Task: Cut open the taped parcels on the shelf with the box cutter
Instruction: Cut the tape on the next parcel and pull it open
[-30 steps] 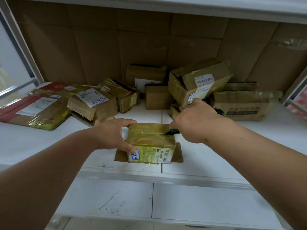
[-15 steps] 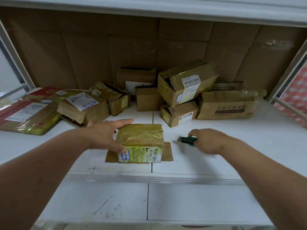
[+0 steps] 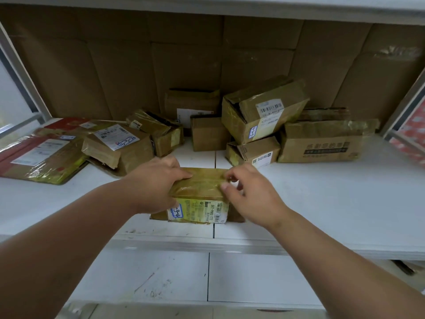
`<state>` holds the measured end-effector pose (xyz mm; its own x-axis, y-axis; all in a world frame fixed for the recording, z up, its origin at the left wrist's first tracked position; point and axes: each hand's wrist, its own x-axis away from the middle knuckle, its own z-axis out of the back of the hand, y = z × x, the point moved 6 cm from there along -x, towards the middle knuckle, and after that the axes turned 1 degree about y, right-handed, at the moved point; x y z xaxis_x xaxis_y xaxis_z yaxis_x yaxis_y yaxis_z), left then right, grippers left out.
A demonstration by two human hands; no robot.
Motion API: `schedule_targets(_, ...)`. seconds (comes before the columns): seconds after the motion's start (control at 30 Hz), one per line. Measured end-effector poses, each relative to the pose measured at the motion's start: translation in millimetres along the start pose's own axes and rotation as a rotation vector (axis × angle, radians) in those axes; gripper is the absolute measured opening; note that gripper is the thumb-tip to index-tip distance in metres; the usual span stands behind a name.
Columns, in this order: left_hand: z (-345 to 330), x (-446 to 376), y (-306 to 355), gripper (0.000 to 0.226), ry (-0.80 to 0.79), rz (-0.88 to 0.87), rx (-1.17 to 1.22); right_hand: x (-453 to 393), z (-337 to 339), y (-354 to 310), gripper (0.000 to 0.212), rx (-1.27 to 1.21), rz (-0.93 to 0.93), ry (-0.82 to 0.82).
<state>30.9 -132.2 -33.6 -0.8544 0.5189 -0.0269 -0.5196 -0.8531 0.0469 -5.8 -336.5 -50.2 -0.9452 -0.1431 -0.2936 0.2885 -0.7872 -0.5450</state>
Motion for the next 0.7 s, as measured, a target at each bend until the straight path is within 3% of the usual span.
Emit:
schedule_targets(0.17, 3, 5, 3, 0.063, 0.015, 0.013, -0.004, -2, -8, -13, 0.048, 0.107, -0.064, -0.147)
schedule_targets(0.33, 5, 4, 7, 0.059, -0.031, 0.035, -0.02, -8, -7, -21, 0.04, 0.183, -0.121, -0.293)
schedule_targets(0.43, 5, 3, 8, 0.058, -0.055, 0.048, -0.001, -11, -10, -25, 0.034, 0.147, -0.178, -0.338)
schedule_targets(0.7, 1, -10, 12, 0.047, -0.1, 0.069, 0.128, -9, -7, -26, 0.049, 0.139, -0.234, -0.353)
